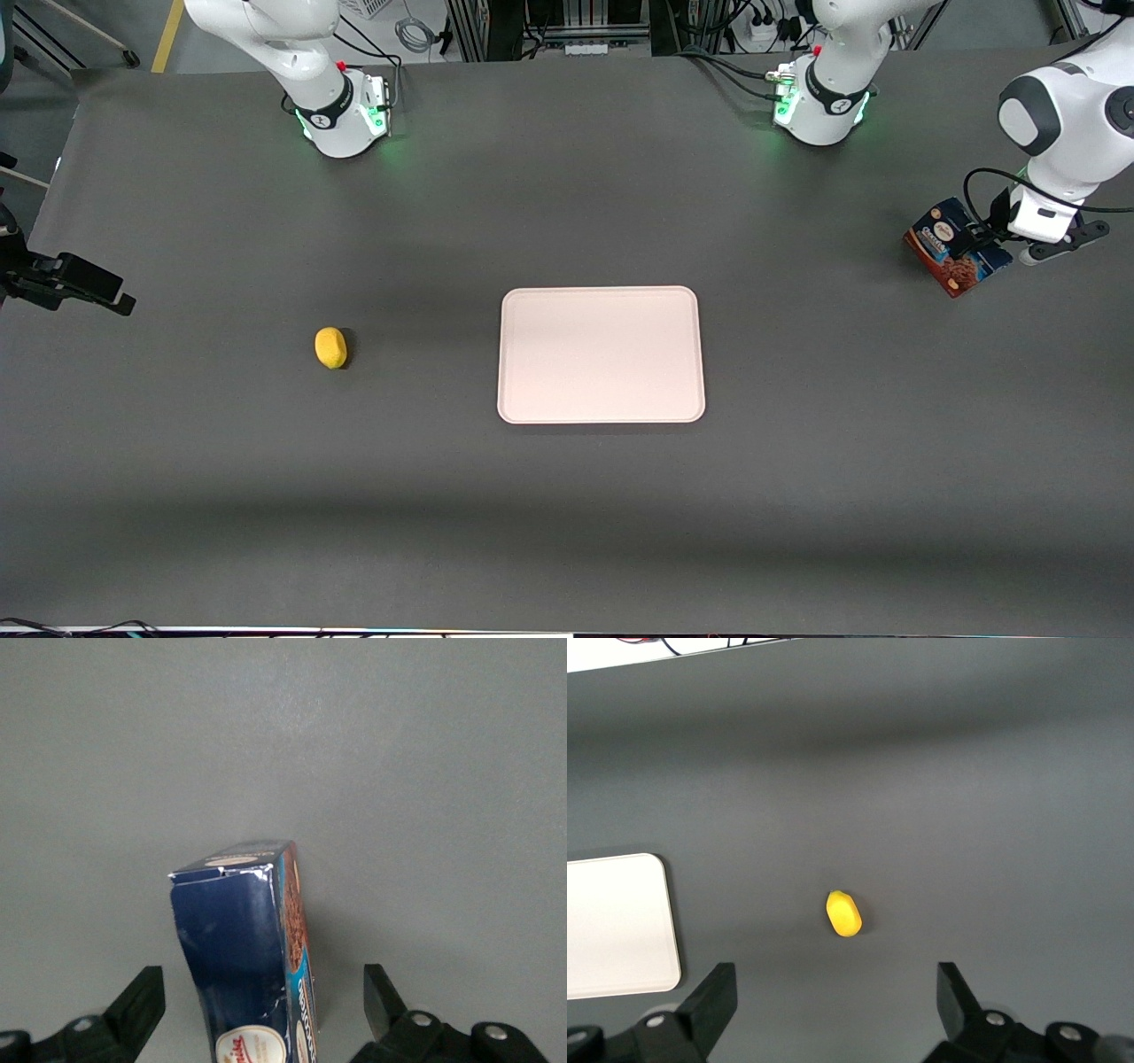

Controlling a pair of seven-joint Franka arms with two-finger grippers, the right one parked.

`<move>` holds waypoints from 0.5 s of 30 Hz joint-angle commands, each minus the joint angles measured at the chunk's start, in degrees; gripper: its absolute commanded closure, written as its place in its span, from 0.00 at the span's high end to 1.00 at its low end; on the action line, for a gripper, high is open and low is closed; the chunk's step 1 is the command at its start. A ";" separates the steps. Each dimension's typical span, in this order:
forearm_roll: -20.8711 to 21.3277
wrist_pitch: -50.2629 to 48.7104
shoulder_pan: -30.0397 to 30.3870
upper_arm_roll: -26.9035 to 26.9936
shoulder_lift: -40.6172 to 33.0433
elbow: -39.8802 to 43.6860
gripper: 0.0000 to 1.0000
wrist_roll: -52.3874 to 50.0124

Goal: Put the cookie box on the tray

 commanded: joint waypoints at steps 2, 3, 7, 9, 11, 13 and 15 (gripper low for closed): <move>-0.35 2.37 0.64 -0.15 0.18 -1.21 0.67 1.26; -0.35 2.37 0.64 -0.15 0.18 -1.21 0.53 1.26; -0.35 2.19 0.64 -0.24 0.18 -1.04 0.19 1.09; -0.35 1.76 0.64 -0.24 -0.08 -0.86 0.13 0.83; -0.44 0.97 0.47 -0.33 -0.69 -0.25 0.13 0.47; -0.44 -0.52 0.21 -0.50 -1.48 0.63 0.13 0.56; -0.35 -3.59 -0.14 -0.68 -2.80 2.56 0.13 0.65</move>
